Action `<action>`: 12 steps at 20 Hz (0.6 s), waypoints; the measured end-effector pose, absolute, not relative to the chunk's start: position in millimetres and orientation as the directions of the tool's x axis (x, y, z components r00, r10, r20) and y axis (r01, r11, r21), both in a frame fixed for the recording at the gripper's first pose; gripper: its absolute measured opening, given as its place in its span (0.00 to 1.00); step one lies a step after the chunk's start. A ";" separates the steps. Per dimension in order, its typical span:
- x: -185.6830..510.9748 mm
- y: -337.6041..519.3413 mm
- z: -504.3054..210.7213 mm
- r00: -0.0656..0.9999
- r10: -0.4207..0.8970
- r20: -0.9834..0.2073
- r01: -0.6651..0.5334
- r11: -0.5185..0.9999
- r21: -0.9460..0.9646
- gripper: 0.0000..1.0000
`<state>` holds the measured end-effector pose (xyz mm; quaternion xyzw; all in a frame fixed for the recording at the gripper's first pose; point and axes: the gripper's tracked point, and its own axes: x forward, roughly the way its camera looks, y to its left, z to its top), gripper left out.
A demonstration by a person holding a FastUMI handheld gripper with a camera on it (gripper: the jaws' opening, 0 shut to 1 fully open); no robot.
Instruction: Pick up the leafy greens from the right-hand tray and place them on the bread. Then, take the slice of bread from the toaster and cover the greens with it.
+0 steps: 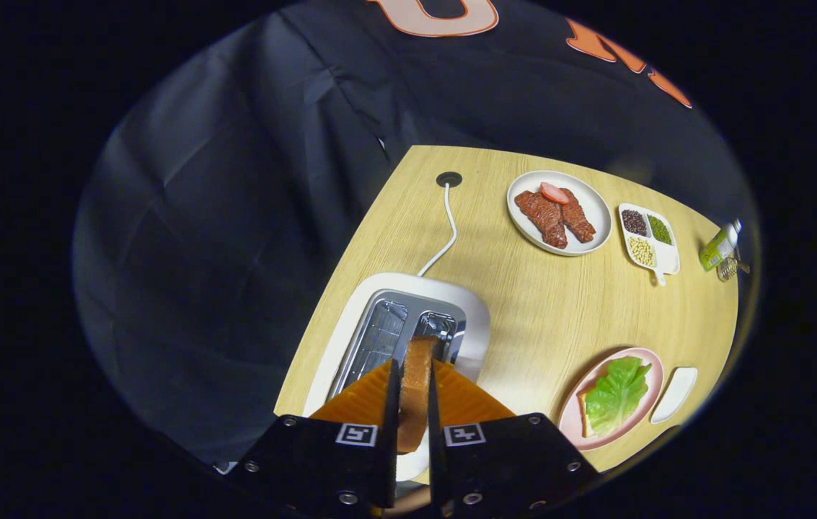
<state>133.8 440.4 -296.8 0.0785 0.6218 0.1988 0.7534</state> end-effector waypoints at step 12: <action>123.9 401.7 -220.8 0.254 0.587 -0.769 -0.148 0.809 0.569 0.15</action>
